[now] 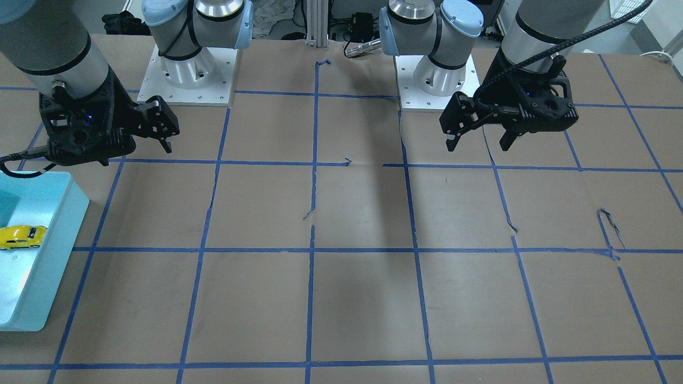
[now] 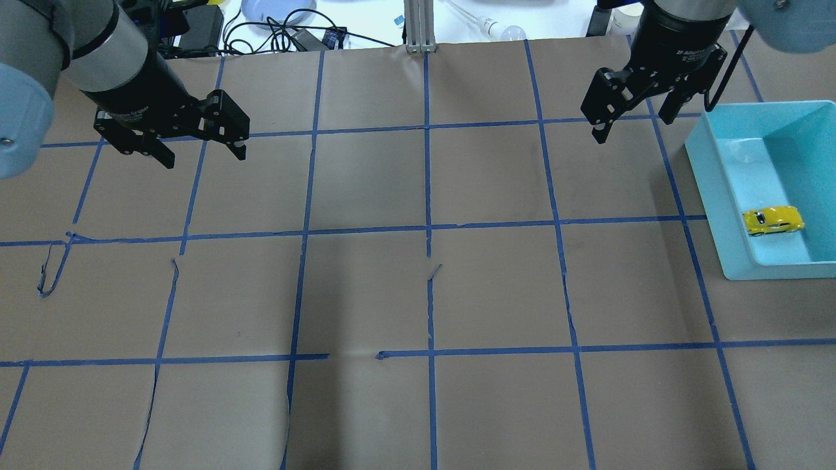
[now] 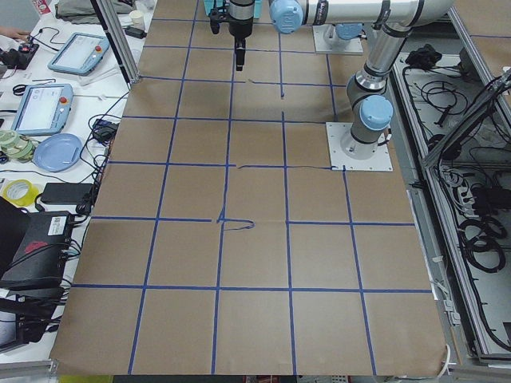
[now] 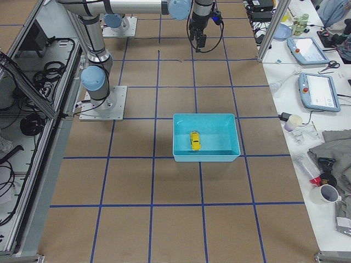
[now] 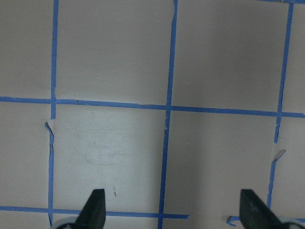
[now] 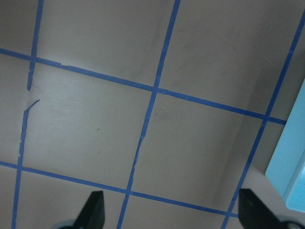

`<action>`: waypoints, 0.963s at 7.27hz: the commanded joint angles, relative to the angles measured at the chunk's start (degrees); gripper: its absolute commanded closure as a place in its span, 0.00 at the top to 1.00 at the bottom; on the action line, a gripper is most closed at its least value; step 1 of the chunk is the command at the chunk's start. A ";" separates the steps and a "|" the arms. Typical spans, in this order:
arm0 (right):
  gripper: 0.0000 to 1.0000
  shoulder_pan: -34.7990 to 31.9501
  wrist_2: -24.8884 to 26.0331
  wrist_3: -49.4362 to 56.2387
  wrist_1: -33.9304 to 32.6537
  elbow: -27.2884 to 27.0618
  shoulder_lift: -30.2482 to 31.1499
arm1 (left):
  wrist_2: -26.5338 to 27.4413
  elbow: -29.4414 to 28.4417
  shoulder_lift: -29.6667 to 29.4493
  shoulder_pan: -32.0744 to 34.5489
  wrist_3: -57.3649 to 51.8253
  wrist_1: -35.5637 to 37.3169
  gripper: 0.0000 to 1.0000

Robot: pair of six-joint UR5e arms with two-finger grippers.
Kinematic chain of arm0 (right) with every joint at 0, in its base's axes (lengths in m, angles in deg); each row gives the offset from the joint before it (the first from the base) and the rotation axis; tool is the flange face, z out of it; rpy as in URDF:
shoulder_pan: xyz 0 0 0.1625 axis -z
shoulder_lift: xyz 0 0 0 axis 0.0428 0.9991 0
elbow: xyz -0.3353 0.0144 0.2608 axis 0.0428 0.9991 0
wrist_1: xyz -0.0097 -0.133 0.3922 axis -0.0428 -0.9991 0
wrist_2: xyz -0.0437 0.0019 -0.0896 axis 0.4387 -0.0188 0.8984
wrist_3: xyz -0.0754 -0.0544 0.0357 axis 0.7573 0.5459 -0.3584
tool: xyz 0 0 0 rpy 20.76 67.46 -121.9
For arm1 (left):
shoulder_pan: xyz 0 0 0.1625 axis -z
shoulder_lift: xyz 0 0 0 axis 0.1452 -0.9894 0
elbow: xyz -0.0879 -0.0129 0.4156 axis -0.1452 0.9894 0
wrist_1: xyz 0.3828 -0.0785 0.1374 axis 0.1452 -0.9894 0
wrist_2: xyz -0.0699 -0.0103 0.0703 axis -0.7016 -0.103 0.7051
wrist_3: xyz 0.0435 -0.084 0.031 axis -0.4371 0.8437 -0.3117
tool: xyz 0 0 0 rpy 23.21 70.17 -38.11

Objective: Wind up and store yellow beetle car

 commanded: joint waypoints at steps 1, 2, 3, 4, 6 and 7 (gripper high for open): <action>1.00 -0.06 -0.49 -10.97 -0.97 0.09 -0.16 | 0.01 0.23 0.00 0.10 -0.01 -0.04 1.00; 1.00 -0.06 -0.41 -16.09 -1.59 0.09 -0.16 | -0.08 0.23 0.00 0.10 -0.01 0.05 1.00; 1.00 -0.06 -0.50 -16.32 -2.38 0.00 -0.07 | 0.01 0.32 0.00 0.19 -0.01 -0.03 1.00; 1.00 -0.24 -1.80 -16.93 -3.08 -0.17 0.10 | -0.08 0.23 -0.17 -0.07 -0.01 0.23 1.00; 1.00 -3.73 -3.22 -22.28 -4.84 -0.17 -0.16 | 0.01 0.32 -0.18 -0.16 -0.01 0.14 1.00; 1.00 -4.19 -3.05 -22.21 -5.63 -0.17 -0.25 | 0.10 0.41 -0.26 -0.25 -0.10 0.14 1.00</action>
